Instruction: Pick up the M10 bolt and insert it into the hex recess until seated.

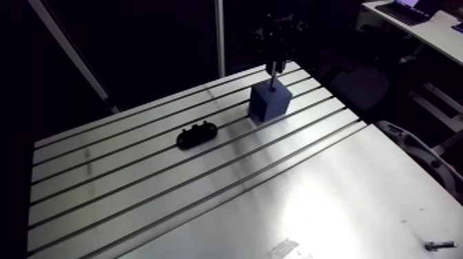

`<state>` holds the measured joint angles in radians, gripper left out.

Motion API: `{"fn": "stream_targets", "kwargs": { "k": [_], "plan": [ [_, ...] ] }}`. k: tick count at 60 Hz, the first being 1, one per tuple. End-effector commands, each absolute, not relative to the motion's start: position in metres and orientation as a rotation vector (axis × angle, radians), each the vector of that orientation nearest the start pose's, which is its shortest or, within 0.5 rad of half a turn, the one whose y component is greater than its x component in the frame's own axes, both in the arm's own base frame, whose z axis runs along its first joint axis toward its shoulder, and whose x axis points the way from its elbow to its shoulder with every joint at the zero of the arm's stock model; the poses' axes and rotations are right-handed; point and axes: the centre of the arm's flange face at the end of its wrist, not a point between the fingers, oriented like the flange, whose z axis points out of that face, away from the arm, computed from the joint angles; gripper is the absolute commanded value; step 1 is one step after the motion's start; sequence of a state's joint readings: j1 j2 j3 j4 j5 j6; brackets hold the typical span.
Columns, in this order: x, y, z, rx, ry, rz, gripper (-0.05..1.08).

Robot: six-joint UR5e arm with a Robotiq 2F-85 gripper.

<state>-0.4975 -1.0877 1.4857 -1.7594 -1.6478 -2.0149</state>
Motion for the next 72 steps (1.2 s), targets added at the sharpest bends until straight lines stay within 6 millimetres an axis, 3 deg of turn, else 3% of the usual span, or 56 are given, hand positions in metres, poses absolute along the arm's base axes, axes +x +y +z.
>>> {"fn": "stream_targets", "kwargs": {
  "k": [1, 72],
  "plan": [
    [-0.6178, 0.1923, 0.2642, 0.065, 2.909, -0.045, 0.76],
    [-0.618, 0.1928, 0.2598, 0.066, 2.903, -0.045, 0.76]
  ]
}}
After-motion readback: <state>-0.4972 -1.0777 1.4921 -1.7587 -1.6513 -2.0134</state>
